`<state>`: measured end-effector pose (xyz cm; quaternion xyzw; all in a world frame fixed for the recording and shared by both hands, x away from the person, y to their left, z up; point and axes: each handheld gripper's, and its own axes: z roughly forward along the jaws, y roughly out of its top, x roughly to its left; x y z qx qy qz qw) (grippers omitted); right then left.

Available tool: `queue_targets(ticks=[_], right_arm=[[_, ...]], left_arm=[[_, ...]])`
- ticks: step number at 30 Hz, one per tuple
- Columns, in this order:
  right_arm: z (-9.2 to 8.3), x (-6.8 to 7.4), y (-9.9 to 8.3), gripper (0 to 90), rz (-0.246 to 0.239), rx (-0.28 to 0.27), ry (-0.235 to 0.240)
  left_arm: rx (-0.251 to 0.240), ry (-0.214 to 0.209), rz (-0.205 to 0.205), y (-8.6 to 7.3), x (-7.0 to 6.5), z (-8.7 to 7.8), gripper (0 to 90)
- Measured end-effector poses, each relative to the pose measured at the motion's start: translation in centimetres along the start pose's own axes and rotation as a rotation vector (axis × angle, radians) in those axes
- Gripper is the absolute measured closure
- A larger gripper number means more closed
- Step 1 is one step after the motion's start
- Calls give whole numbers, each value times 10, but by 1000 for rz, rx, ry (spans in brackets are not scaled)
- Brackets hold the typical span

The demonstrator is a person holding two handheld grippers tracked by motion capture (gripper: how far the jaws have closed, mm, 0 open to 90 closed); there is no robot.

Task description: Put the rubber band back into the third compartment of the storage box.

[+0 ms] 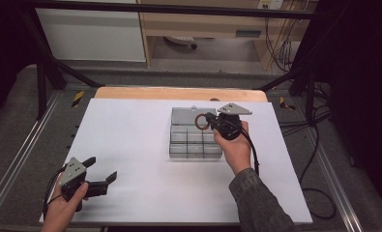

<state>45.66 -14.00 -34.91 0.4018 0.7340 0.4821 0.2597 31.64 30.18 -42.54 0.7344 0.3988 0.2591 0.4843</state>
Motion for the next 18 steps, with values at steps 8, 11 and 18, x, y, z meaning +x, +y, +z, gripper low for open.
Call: queue_targets(ticks=[8, 11, 18], right_arm=[[3, -9, 3, 867, 13, -10, -25], [3, -12, 3, 867, 19, -13, -29], [3, -15, 4, 867, 18, -13, -42]], left_arm=[[-1, 1, -4, 0, 0, 0, 40], [-1, 1, -3, 0, 0, 0, 40], [-1, -2, -6, 0, 0, 0, 40]])
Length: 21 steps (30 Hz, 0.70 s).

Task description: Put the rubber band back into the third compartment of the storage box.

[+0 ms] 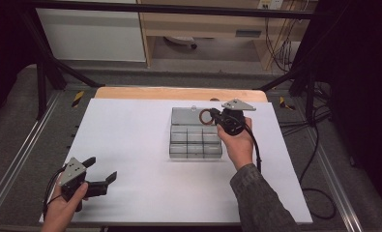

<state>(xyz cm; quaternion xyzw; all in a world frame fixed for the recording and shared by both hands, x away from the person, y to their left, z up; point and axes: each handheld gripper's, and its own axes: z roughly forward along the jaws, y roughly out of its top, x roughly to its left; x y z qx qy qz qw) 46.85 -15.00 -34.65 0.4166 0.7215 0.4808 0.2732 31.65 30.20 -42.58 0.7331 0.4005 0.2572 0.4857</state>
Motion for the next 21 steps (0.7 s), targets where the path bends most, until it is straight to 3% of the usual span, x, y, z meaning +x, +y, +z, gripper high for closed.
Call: queue_targets(ticks=[11, 21], right_arm=[[11, -16, -6, 866, 16, 31, -45], [19, -20, -10, 866, 17, 52, -70]], left_arm=[[6, -2, 3, 0, -1, 1, 40], [6, 0, 3, 0, 0, 1, 40]])
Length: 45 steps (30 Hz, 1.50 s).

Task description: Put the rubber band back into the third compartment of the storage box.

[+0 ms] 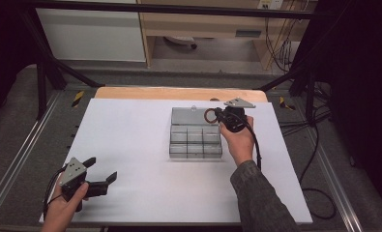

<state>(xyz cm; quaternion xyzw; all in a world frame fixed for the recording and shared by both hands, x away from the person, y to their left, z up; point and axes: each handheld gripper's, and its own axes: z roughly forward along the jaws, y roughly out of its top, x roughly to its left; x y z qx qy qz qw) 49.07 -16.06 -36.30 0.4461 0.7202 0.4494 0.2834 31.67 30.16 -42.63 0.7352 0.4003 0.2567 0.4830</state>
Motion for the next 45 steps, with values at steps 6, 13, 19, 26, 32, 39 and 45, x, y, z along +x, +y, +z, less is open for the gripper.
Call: queue_targets(ticks=[6, 13, 19, 26, 32, 39, 45], right_arm=[[6, -1, -3, 866, -4, 22, -9], [10, 0, -6, 866, -26, 45, -13], [12, 0, -7, 866, -41, 58, -14], [13, 0, -10, 866, -53, 80, -16], [15, 1, -12, 866, -67, 97, -15], [19, 4, -14, 865, -81, 117, -8], [20, 5, -16, 865, -92, 129, -4]], left_arm=[[4, -1, 2, 0, 0, 0, 40], [1, 6, 6, 0, 0, 0, 40], [4, 2, 7, 0, 0, 0, 40], [6, -1, 7, 0, 0, 0, 40], [8, -2, 7, 0, 0, 1, 40], [1, 4, 0, 0, 1, 0, 40], [5, 2, 5, 0, 0, 0, 40]])
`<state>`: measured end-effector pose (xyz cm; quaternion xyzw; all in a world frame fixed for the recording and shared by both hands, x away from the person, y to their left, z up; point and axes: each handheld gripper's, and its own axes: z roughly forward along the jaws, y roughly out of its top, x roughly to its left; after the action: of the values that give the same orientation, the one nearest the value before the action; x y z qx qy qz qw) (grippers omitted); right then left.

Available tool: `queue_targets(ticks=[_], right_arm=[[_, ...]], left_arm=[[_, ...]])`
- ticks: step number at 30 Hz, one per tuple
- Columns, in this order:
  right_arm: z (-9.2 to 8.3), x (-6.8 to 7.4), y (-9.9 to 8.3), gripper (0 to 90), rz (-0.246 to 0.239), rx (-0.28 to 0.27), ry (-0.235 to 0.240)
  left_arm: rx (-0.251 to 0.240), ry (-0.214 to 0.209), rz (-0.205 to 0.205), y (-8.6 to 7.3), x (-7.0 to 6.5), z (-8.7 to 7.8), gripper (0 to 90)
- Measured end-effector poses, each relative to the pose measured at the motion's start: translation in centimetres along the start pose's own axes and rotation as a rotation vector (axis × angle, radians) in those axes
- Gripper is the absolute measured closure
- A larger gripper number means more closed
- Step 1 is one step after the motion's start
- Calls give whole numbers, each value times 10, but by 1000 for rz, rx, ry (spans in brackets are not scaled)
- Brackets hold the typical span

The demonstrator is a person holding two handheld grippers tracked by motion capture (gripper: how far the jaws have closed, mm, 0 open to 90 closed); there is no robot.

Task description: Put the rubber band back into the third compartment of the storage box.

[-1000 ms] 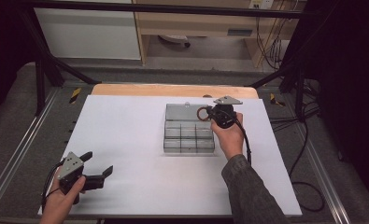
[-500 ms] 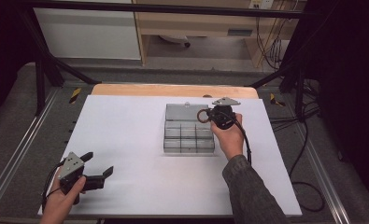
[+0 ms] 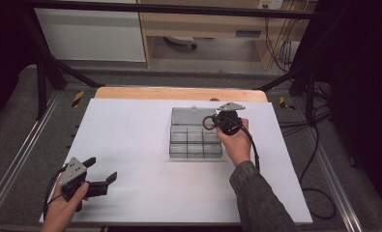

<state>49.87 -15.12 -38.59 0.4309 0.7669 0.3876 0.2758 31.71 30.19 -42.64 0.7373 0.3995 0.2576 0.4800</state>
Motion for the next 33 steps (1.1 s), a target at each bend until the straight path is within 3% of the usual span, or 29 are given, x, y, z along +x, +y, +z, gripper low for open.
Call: queue_targets(ticks=[33], right_arm=[[6, 6, -3, 863, -42, 49, 4]], left_arm=[[-2, 0, -5, 0, 0, 0, 40]])
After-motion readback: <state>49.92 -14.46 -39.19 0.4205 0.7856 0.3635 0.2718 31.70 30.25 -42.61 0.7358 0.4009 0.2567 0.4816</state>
